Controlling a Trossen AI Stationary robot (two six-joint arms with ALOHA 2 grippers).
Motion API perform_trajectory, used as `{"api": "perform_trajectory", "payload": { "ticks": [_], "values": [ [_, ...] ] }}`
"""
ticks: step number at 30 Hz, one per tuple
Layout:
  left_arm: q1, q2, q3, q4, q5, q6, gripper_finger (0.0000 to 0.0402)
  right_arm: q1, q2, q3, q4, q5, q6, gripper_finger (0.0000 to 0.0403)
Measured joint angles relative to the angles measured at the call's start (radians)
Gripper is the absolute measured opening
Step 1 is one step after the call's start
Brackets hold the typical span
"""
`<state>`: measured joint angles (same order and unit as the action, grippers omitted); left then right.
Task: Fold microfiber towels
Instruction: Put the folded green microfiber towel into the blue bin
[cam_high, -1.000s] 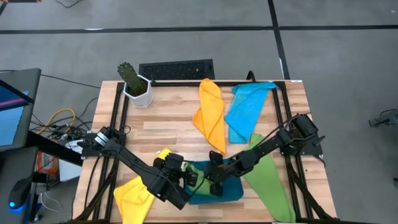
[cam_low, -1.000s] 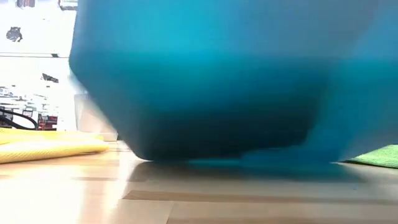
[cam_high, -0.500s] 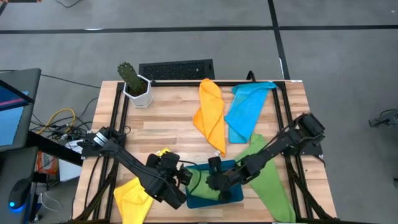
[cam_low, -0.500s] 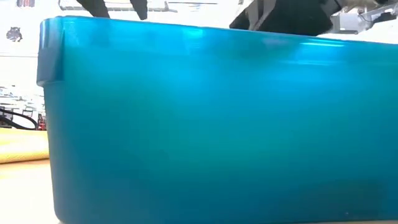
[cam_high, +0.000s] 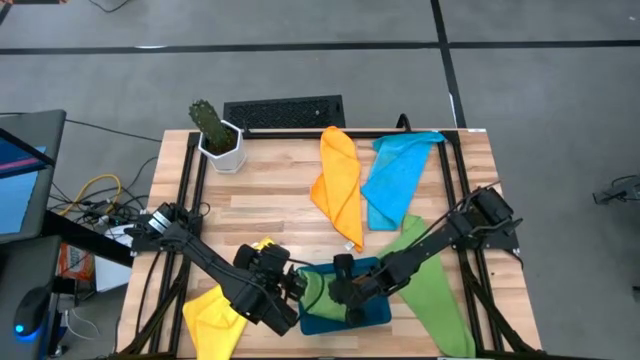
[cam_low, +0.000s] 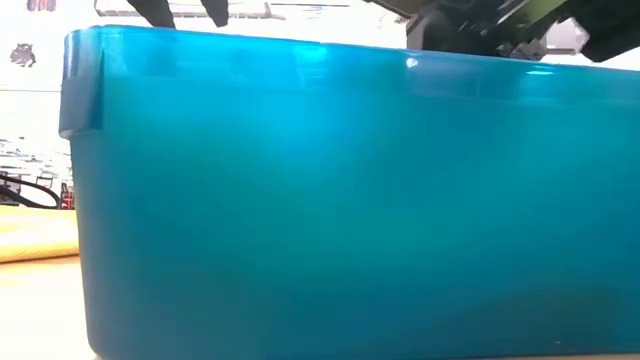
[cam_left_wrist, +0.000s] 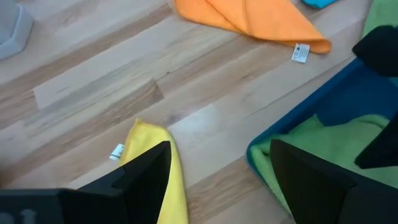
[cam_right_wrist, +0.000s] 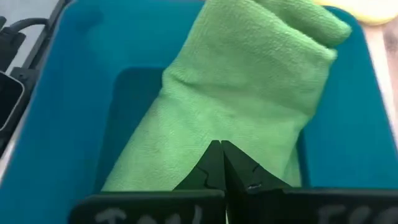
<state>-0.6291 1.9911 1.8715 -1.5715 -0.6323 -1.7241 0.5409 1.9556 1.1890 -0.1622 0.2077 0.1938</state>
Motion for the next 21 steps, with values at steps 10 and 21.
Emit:
{"api": "perform_trajectory", "payload": {
  "ticks": [10, 21],
  "values": [
    [-0.003, 0.0, 0.0, 0.0, -0.004, 0.038, 0.0267, 0.004, 0.052, 0.001, -0.017, -0.017, 0.008, 0.0009],
    [-0.003, 0.0, 0.0, 0.0, -0.006, 0.071, 0.0267, 0.026, 0.004, 0.003, -0.311, -0.066, 0.035, 0.0009]
  ]
}}
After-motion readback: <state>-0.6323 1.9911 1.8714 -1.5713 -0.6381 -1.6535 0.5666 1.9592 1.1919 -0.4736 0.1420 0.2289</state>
